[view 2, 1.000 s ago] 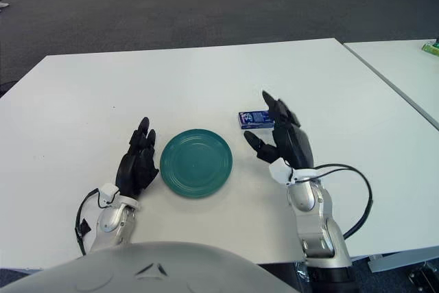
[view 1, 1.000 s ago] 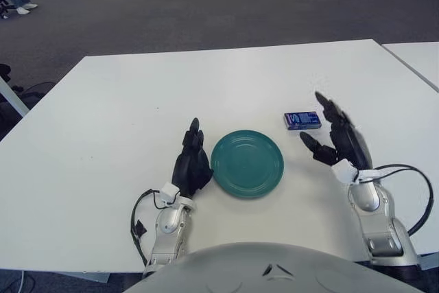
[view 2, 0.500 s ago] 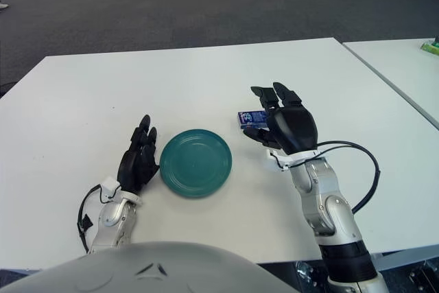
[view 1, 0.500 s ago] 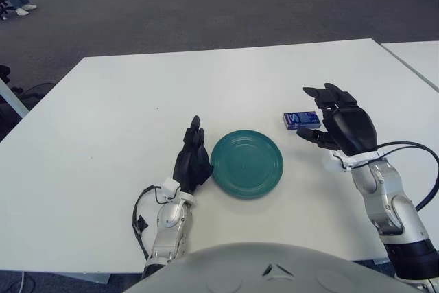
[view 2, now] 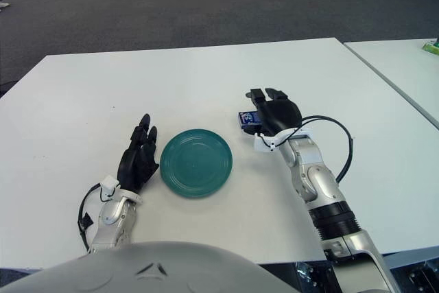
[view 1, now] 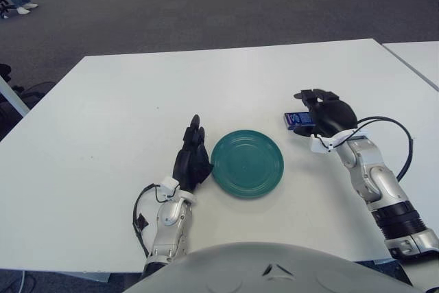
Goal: Put the gum into the plate.
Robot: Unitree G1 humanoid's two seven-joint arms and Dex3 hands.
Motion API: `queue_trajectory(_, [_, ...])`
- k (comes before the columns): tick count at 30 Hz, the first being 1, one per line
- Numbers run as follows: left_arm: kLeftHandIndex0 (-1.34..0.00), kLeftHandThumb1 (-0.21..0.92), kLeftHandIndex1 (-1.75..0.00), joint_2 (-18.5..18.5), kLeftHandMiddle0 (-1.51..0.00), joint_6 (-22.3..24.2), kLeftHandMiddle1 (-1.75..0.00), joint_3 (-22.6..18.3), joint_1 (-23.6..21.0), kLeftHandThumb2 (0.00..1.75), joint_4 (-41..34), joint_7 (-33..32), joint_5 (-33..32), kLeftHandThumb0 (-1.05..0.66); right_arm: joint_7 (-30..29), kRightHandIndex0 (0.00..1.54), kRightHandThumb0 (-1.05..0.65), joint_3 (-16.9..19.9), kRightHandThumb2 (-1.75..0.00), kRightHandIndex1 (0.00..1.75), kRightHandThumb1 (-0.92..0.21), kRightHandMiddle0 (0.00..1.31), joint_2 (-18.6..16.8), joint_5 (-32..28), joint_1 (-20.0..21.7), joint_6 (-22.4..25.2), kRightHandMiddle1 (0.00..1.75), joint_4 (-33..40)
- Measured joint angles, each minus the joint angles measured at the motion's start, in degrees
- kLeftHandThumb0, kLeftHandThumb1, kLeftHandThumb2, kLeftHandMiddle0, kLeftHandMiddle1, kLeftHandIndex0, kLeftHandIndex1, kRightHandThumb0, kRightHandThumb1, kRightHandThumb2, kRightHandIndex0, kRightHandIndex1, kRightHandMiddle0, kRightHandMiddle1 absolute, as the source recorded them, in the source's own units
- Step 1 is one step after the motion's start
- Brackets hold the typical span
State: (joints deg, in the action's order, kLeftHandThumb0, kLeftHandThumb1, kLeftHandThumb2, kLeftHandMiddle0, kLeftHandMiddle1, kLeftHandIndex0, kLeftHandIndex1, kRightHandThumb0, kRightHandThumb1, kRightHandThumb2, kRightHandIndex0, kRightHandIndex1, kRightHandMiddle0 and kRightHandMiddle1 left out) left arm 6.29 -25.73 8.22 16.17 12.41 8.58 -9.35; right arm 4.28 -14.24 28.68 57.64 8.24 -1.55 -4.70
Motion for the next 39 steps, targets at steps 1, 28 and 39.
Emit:
queue_trajectory(1, [0.0, 0.92, -0.14, 0.0, 0.0, 0.0, 0.0, 0.0, 0.0, 0.84, 0.0, 0.0, 0.0, -1.01, 0.2, 0.3, -0.82, -0.3, -0.38, 0.0, -0.92, 0.0, 0.1, -0.1, 0.2, 0.0, 0.71, -0.7])
queue_trajectory(28, [0.0, 0.92, -0.11, 0.0, 0.0, 0.9, 0.0, 0.5, 0.5, 0.86, -1.0, 0.1, -0.9, -1.04, 1.6, 0.26, -0.68, -9.4, -0.42, 0.01, -0.92, 0.0, 1.1, -1.4, 11.0, -2.6, 0.49, -19.5])
queue_trajectory(39, [0.0, 0.92, -0.1, 0.0, 0.0, 2.0, 0.0, 0.8, 0.6, 0.82, -1.4, 0.1, -3.2, -1.04, 0.0, 0.26, -0.66, -12.7, -0.48, 0.01, -0.92, 0.0, 1.3, -3.0, 16.8, -6.1, 0.4, -30.4])
